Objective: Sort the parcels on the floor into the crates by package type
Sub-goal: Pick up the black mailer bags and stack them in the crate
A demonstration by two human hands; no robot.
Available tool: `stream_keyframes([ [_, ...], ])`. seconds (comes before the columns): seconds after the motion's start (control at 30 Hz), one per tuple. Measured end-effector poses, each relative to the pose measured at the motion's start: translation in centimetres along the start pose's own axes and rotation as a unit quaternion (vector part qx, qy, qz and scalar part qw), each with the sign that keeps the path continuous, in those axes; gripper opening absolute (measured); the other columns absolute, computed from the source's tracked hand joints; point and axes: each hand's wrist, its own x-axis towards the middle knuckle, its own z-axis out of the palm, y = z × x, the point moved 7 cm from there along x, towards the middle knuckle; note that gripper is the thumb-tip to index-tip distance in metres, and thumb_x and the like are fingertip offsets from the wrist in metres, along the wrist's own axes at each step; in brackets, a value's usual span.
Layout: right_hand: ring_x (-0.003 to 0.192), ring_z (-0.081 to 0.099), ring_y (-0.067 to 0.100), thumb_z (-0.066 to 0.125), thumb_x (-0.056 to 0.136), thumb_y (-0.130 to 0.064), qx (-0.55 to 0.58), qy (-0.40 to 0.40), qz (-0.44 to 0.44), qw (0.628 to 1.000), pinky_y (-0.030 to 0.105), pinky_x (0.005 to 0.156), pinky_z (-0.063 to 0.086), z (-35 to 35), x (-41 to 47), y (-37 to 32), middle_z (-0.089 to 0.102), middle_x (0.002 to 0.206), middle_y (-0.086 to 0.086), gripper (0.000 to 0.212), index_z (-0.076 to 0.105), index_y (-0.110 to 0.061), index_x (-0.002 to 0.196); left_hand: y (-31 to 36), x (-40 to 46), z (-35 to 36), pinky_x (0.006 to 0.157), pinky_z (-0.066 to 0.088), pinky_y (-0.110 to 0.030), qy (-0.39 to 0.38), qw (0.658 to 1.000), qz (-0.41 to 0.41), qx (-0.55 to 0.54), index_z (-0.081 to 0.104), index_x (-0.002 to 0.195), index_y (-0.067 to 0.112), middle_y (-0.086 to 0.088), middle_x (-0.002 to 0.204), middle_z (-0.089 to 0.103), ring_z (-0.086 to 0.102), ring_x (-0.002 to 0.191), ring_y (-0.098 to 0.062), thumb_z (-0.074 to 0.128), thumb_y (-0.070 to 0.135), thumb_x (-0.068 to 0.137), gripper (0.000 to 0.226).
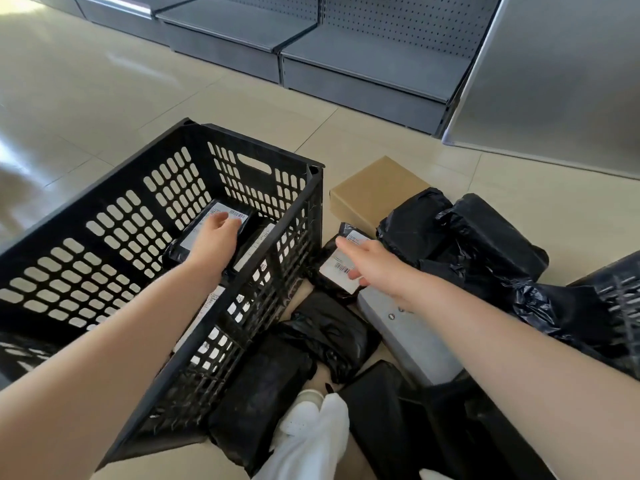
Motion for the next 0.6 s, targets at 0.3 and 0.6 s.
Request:
stream_keyframes([
  [0.3,0.138,0.042,0.029,0.044,0.092,-0.070,-0.073,0.098,0.061,0.991,0.044,0.111,0.034,-12.8,-3.3,9.7,0.046,0.151,0.008,0.085,0.019,-0.020,0.157,8.7,-5.4,8.0,0.111,0.029,-0.032,0.003,0.951,0.288,0.109,0.039,0.145,0.024,0.004,0.141,0.044,0.034,0.134,-0.017,0.054,0.001,0.085,0.066],
  [0.6,0.129,0.049,0.028,0.050,0.094,-0.060,-0.252,0.138,0.053,0.956,0.040,0.098,0.045,-18.8,-4.7,18.0,0.050,0.143,0.008,0.072,0.028,-0.023,0.152,9.5,-7.3,20.2,0.119,0.015,-0.046,-0.152,0.778,0.454,0.406,0.028,0.150,0.025,-0.001,0.155,0.028,0.018,0.145,-0.025,0.054,0.014,0.086,0.070],
])
